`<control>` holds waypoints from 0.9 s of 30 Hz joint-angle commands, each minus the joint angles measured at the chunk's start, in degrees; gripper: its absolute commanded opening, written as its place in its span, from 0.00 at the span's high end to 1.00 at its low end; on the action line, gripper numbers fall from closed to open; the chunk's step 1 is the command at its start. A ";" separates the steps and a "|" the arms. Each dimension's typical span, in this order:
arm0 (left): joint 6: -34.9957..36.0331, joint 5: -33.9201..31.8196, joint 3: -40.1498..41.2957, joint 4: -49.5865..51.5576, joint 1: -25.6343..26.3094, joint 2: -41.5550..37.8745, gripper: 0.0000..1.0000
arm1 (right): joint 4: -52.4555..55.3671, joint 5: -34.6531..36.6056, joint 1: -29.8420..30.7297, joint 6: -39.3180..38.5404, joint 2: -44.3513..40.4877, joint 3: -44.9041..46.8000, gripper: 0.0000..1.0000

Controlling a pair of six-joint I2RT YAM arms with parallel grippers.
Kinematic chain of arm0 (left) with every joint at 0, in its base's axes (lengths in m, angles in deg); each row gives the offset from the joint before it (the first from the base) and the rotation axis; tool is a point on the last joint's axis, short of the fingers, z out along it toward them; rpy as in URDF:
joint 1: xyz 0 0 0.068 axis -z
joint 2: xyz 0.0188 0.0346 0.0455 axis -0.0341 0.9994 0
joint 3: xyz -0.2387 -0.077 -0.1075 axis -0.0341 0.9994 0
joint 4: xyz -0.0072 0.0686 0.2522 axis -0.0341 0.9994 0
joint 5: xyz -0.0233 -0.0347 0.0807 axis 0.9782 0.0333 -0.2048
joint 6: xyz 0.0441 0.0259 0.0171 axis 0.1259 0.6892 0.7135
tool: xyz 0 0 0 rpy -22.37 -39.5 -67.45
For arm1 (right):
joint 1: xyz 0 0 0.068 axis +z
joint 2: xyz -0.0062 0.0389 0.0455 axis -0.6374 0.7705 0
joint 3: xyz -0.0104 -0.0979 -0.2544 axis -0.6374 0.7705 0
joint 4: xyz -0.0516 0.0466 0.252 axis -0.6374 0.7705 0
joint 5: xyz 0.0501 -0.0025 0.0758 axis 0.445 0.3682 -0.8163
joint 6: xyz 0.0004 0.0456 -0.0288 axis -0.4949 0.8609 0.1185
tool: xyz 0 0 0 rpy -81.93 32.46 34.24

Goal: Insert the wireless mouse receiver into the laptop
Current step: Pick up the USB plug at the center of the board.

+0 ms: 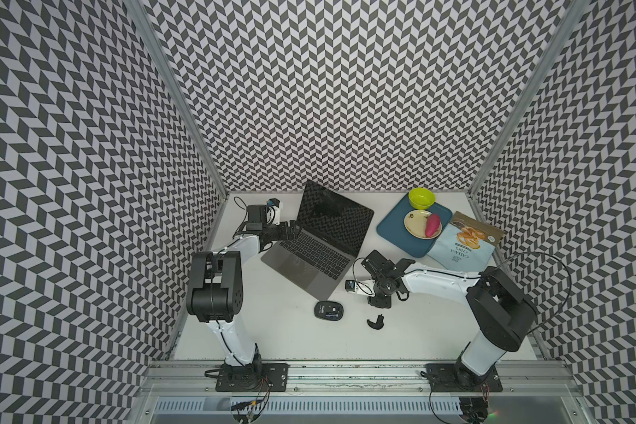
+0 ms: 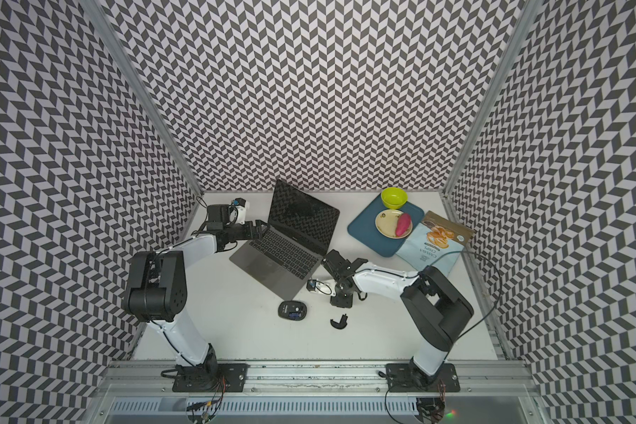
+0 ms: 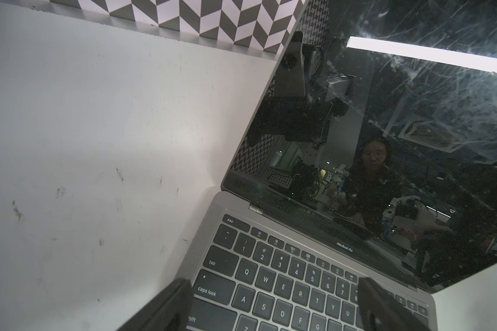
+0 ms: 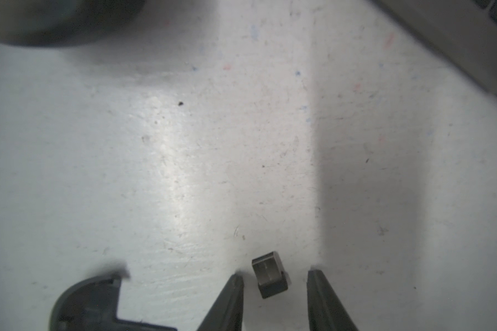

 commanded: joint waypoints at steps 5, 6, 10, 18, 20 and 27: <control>0.83 1.29 -1.90 0.45 0.01 1.16 0.05 | 2.31 -1.47 0.06 0.57 2.07 -1.42 0.68; 0.84 1.34 -2.00 0.51 -0.06 1.30 0.05 | 2.79 -1.47 0.11 0.84 1.90 -1.18 0.69; 0.79 1.52 -2.08 0.53 -0.08 1.53 0.05 | 4.13 -1.13 0.07 2.05 0.77 -0.15 0.72; 0.75 1.69 -2.07 0.50 -0.08 1.57 0.05 | 5.82 -0.16 0.07 2.89 0.46 -0.25 0.76; 0.70 1.69 -2.11 0.56 -0.08 1.53 0.05 | 5.90 -0.09 0.03 2.98 0.74 -0.39 0.77; 0.36 1.16 -2.08 0.54 -0.12 1.75 0.05 | 4.87 -0.06 0.15 3.99 2.30 -1.42 0.81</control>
